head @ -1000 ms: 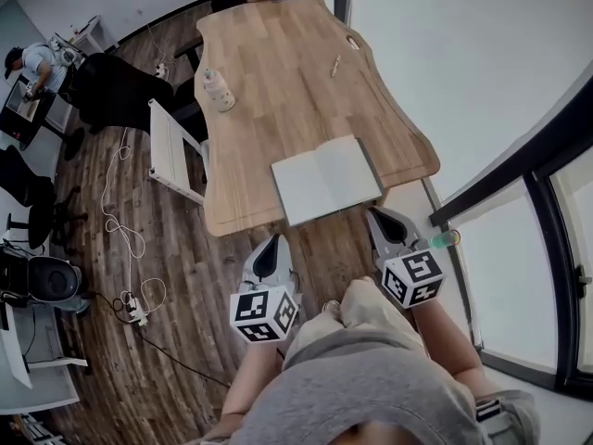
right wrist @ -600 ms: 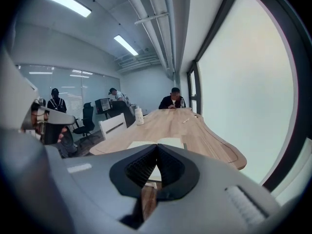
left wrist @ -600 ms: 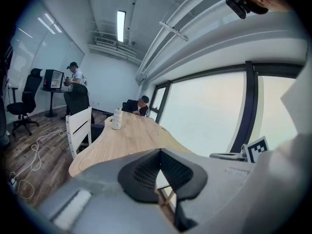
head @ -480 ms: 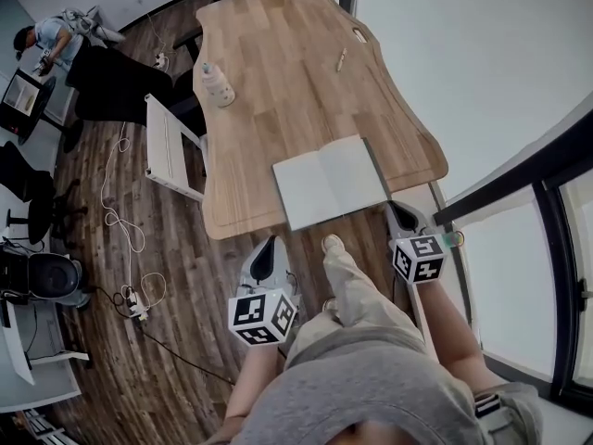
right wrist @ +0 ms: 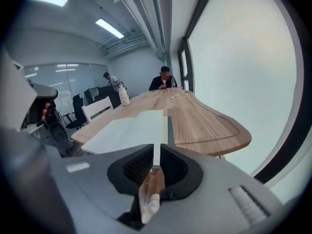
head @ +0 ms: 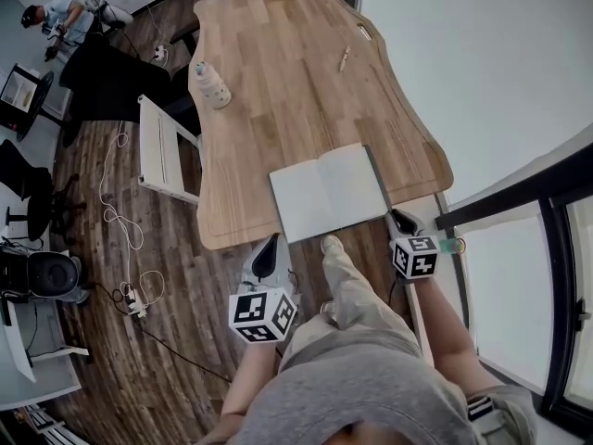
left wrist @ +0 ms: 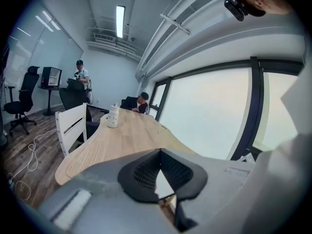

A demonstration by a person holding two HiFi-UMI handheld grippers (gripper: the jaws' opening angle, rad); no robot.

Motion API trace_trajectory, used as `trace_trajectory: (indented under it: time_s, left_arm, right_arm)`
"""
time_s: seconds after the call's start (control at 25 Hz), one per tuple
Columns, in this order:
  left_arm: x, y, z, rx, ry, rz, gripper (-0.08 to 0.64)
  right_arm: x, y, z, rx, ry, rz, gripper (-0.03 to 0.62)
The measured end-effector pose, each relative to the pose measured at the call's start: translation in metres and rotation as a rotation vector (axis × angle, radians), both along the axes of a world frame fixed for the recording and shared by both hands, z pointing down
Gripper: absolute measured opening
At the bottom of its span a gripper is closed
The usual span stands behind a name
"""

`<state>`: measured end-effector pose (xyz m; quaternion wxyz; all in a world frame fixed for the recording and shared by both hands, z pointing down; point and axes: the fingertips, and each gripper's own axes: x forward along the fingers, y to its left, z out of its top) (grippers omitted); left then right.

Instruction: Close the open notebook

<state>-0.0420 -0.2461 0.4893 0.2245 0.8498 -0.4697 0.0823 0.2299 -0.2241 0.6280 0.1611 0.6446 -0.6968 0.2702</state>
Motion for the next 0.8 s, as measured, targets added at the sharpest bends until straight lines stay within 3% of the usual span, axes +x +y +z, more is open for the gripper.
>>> trace_trajectory:
  time_s: [0.24,0.48,0.8]
  left_arm:
    - [0.007,-0.013,0.007,-0.014,0.001,0.002,0.002]
    - [0.015,-0.024,0.008,-0.018,-0.001,0.010,0.002]
    - [0.022,-0.031,0.011,-0.021,0.000,0.014,0.002]
  right_arm:
    - [0.013,-0.008,0.033,-0.076,-0.039,0.020,0.095]
    - [0.011,-0.010,0.053,-0.152,-0.136,0.003,0.157]
    - [0.014,-0.012,0.064,-0.176,-0.237,-0.008,0.193]
